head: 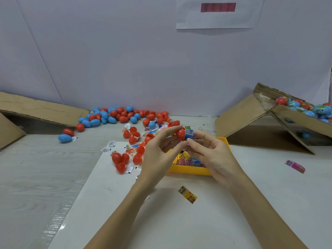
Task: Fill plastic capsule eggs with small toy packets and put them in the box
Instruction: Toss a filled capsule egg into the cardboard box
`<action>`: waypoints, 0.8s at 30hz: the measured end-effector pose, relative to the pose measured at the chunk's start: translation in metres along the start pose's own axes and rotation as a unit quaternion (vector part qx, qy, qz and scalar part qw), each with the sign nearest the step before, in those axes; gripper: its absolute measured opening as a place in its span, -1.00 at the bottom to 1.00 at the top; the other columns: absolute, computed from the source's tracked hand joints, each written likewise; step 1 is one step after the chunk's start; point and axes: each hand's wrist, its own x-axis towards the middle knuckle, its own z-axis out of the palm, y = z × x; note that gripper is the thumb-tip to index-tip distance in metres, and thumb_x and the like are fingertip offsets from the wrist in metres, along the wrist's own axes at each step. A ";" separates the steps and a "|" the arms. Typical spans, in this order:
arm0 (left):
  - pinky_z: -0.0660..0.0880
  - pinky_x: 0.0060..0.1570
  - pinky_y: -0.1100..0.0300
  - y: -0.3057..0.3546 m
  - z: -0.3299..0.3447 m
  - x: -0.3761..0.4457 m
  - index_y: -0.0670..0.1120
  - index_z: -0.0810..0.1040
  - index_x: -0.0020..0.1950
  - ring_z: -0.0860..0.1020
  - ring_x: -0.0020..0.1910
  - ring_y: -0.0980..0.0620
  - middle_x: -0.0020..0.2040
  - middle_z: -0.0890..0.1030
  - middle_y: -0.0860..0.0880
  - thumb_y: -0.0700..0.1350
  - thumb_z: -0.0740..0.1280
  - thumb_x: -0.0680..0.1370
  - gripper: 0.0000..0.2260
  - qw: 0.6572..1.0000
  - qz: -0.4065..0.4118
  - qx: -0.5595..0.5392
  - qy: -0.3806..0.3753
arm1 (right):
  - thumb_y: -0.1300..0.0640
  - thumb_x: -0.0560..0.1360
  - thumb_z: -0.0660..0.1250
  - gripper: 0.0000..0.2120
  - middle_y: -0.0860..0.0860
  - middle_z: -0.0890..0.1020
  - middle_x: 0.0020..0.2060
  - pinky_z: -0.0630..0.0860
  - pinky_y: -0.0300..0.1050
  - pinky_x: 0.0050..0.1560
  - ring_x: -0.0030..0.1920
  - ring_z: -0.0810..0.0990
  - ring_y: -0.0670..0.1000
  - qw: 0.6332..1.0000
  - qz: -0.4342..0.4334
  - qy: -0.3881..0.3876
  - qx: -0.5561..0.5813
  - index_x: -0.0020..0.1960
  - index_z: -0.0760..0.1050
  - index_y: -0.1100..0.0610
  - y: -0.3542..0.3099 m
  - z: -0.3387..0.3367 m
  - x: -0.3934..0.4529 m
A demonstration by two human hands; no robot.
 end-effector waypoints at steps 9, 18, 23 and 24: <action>0.60 0.20 -0.04 0.000 -0.003 0.002 0.00 0.56 0.42 0.59 0.28 -0.02 0.26 0.64 0.10 -0.15 0.46 0.58 -0.60 0.994 0.055 0.095 -0.005 | 0.12 0.55 0.46 -0.63 0.20 0.70 0.18 0.67 -0.10 0.07 0.19 0.71 0.12 0.976 0.123 -0.036 0.175 0.29 0.61 0.26 -0.006 0.006 -0.002; 0.54 0.25 0.07 0.003 -0.004 0.003 -0.02 0.59 0.38 0.54 0.34 0.00 0.28 0.63 0.10 -0.11 0.41 0.62 -0.68 0.990 0.085 0.114 -0.010 | 0.12 0.42 0.54 -0.67 0.24 0.71 0.13 0.69 -0.09 -0.06 0.08 0.75 0.10 0.946 0.200 -0.049 0.252 0.13 0.72 0.24 -0.007 0.016 -0.005; 0.51 0.22 0.22 0.001 -0.006 0.004 -0.05 0.62 0.35 0.56 0.28 -0.02 0.21 0.65 0.08 -0.14 0.41 0.61 -0.70 0.990 0.085 0.115 -0.017 | 0.14 0.39 0.55 -0.67 0.27 0.71 0.12 0.70 -0.05 -0.07 0.09 0.75 0.15 0.939 0.208 -0.043 0.270 0.12 0.72 0.23 -0.007 0.017 -0.008; 0.53 0.21 0.18 0.000 -0.006 0.004 -0.07 0.63 0.34 0.56 0.28 -0.04 0.21 0.66 0.06 -0.16 0.40 0.61 -0.71 0.991 0.080 0.108 -0.019 | 0.14 0.39 0.54 -0.72 0.26 0.71 0.11 0.70 -0.05 -0.07 0.10 0.74 0.15 0.939 0.210 -0.043 0.268 0.06 0.75 0.22 -0.007 0.018 -0.008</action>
